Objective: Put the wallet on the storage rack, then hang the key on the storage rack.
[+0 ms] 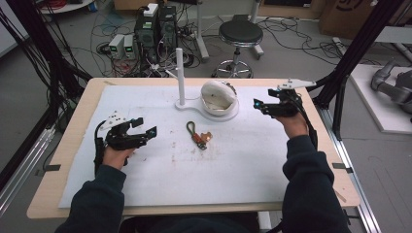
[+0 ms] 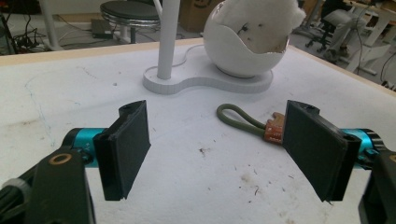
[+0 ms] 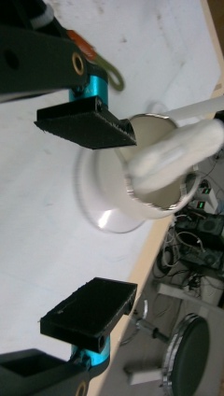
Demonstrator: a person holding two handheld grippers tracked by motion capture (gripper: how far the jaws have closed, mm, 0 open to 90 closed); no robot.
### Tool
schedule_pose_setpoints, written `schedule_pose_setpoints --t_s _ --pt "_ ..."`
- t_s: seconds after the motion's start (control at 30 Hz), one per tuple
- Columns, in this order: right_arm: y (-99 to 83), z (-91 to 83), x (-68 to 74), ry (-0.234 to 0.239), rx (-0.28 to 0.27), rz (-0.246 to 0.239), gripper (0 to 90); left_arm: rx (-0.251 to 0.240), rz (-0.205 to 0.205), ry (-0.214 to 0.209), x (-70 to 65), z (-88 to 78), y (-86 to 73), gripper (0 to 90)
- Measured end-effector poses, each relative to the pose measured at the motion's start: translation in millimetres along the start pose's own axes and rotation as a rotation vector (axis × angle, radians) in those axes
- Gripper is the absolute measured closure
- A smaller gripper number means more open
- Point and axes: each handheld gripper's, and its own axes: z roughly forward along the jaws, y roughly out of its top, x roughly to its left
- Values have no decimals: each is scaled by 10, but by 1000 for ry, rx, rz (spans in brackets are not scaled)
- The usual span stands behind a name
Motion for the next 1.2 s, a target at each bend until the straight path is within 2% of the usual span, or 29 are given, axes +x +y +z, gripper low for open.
schedule_pose_setpoints --t_s 0.17,0.2,0.23,0.3,0.43,0.67,0.93,1.07,1.2 --pt "-410 -108 15 -39 -12 32 223 -11 7 11 -2 -5 5 207" --pt "-410 -108 15 -39 -12 32 223 -11 7 11 -2 -5 5 207" --pt "-485 -117 27 -42 -15 40 223 -13 10 15 -7 -8 8 207" --pt "-670 -134 63 -66 1 27 223 -12 12 15 -15 -4 8 207" --pt "-811 -138 80 -71 -3 29 226 5 15 18 -27 12 2 210" --pt "-831 -173 33 -77 -18 54 232 8 8 22 -9 14 -3 212" --pt "-888 -225 33 -85 -9 50 232 1 6 22 -12 9 2 214" --pt "-943 -276 7 -92 -10 66 232 -2 -2 10 -26 26 0 214" --pt "-981 -266 7 -97 1 64 232 8 -2 -9 -94 80 19 214"
